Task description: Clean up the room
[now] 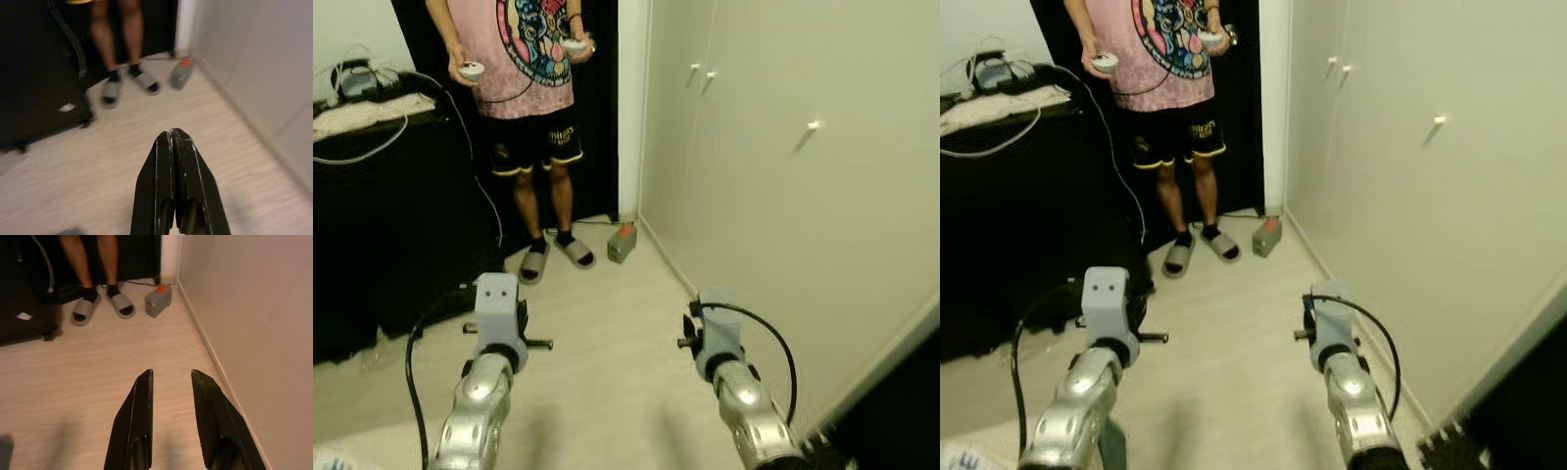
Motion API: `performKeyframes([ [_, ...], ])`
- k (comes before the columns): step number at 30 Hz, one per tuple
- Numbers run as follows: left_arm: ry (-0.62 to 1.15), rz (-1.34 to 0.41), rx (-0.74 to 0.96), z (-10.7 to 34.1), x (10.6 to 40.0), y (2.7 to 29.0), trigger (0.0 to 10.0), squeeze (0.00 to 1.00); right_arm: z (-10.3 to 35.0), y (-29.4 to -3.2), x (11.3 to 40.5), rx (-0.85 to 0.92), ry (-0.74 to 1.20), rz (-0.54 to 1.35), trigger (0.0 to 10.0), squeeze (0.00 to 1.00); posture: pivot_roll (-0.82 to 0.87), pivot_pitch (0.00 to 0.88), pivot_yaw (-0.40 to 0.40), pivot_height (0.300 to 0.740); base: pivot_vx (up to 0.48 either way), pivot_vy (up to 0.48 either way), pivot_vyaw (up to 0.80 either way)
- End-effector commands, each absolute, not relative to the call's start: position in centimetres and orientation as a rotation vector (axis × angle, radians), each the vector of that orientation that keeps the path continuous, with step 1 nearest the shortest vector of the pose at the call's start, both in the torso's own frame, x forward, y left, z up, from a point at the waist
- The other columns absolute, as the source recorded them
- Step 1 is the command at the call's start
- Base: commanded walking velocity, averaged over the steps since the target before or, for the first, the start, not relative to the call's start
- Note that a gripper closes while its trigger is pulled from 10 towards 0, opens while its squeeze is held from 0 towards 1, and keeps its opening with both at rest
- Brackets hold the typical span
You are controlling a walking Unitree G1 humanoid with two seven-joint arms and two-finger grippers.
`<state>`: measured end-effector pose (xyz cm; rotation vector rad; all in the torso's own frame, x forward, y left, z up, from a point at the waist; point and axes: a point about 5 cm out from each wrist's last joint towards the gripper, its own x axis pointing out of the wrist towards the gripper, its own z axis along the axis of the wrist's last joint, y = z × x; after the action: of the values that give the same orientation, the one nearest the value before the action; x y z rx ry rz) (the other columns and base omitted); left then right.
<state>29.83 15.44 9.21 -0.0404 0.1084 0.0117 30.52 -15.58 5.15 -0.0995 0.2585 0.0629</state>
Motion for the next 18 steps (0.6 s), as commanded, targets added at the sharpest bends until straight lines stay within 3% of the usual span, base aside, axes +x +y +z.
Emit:
performKeyframes([
  [1,0.126,0.029,-0.038,8.66,29.51,16.00,10.0,0.00,5.07,-15.26,30.48,-0.078,0.267,0.068,10.0,0.00,-0.06,0.050,0.011,0.740,0.368,0.000,0.00],
  [18,0.126,0.030,-0.039,8.49,29.37,15.91,10.0,0.00,5.15,-14.38,30.27,-0.087,0.262,0.147,10.0,0.00,-0.05,0.047,0.004,0.740,0.366,0.000,0.00],
])
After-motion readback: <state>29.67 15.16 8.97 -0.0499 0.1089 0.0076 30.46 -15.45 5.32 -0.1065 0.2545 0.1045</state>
